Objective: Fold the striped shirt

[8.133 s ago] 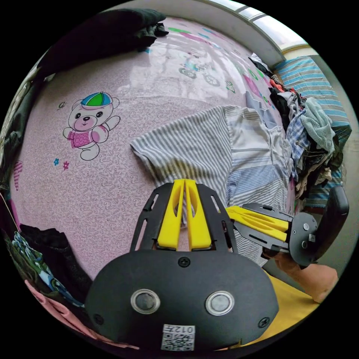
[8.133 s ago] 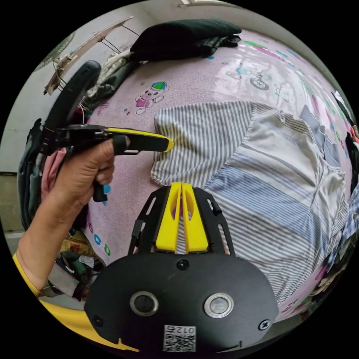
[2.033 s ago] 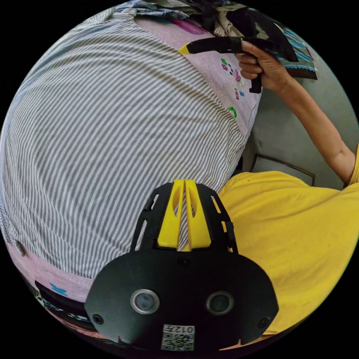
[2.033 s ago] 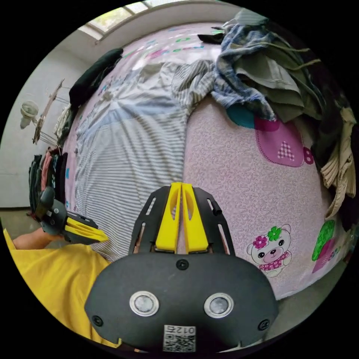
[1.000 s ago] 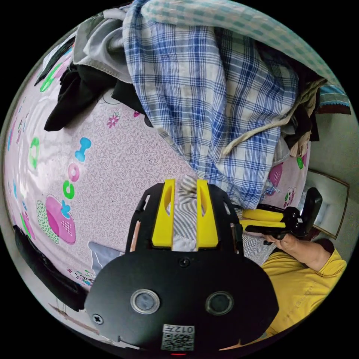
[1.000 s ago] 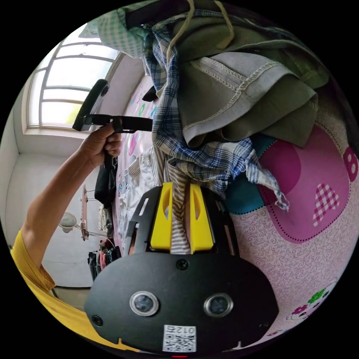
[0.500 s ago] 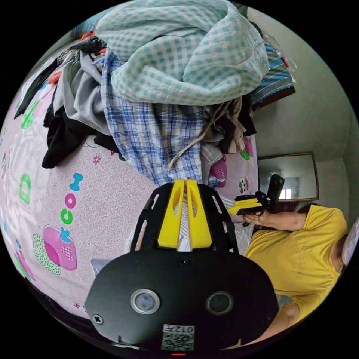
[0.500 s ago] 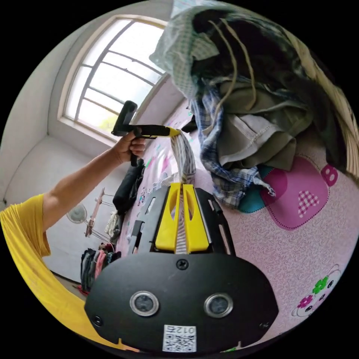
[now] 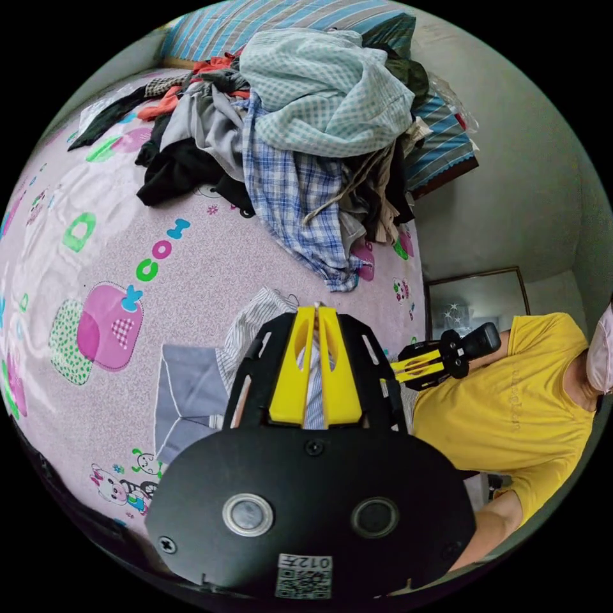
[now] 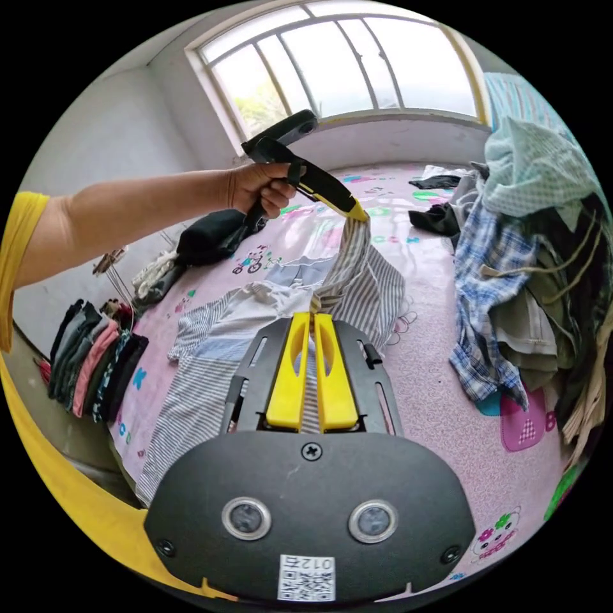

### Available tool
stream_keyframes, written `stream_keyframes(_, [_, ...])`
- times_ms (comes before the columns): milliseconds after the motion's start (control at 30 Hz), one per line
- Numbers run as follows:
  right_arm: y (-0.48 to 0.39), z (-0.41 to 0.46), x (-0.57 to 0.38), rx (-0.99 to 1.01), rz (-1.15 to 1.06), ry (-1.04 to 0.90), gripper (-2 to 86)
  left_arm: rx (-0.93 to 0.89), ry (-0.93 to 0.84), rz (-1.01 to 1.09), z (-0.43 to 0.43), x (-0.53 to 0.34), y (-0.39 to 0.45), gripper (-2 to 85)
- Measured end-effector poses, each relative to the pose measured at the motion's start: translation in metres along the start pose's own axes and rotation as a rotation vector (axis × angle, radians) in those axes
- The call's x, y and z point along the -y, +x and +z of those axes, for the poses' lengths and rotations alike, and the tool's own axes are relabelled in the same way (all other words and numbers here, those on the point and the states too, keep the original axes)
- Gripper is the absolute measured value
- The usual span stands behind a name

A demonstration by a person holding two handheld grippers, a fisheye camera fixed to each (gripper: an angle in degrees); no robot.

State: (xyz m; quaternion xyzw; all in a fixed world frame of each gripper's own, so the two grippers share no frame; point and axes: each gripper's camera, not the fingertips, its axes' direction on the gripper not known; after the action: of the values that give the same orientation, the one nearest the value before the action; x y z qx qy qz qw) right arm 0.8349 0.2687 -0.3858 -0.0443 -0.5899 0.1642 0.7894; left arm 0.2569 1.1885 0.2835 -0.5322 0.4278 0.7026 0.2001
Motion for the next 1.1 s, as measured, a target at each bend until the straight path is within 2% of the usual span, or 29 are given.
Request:
stream_keyframes(333, [-0.135,0.108,-0.044,-0.093,-0.313,-0.171,1.7,-0.048,0.233,-0.146,-0.039,-0.187,-0.075,0.1])
stream_keyframes(467, [-0.169,0.175,-0.069,-0.191,-0.385,-0.326,2.2,0.001,0.211,-0.296,-0.016,-0.239,-0.115,0.3])
stream_keyframes(567, [-0.196,0.201,-0.087,-0.298,-0.470,-0.358,3.2,0.050,0.218,-0.482,-0.009,-0.270,-0.141,0.5])
stream_keyframes(633, [-0.210,0.203,-0.095,-0.328,-0.514,-0.342,3.9,0.016,0.300,-0.557,-0.016,-0.292,-0.149,0.5])
stream_keyframes(767, [-0.230,0.193,-0.118,-0.321,-0.563,-0.314,6.1,-0.035,0.583,-0.799,-0.050,-0.358,-0.152,0.4])
stream_keyframes(867, [-0.234,0.169,-0.135,-0.254,-0.542,-0.304,6.6,-0.096,0.748,-0.840,-0.069,-0.397,-0.132,0.4])
stream_keyframes(933, [-0.230,0.148,-0.147,-0.202,-0.502,-0.281,6.5,-0.059,0.752,-0.810,-0.077,-0.402,-0.107,0.5])
stream_keyframes(1033, [-0.219,0.122,-0.174,-0.186,-0.442,-0.288,6.2,-0.040,0.626,-0.723,-0.069,-0.384,-0.062,0.6])
stream_keyframes(1100, [-0.211,0.116,-0.190,-0.206,-0.411,-0.315,6.0,-0.017,0.458,-0.639,-0.046,-0.353,-0.026,0.8])
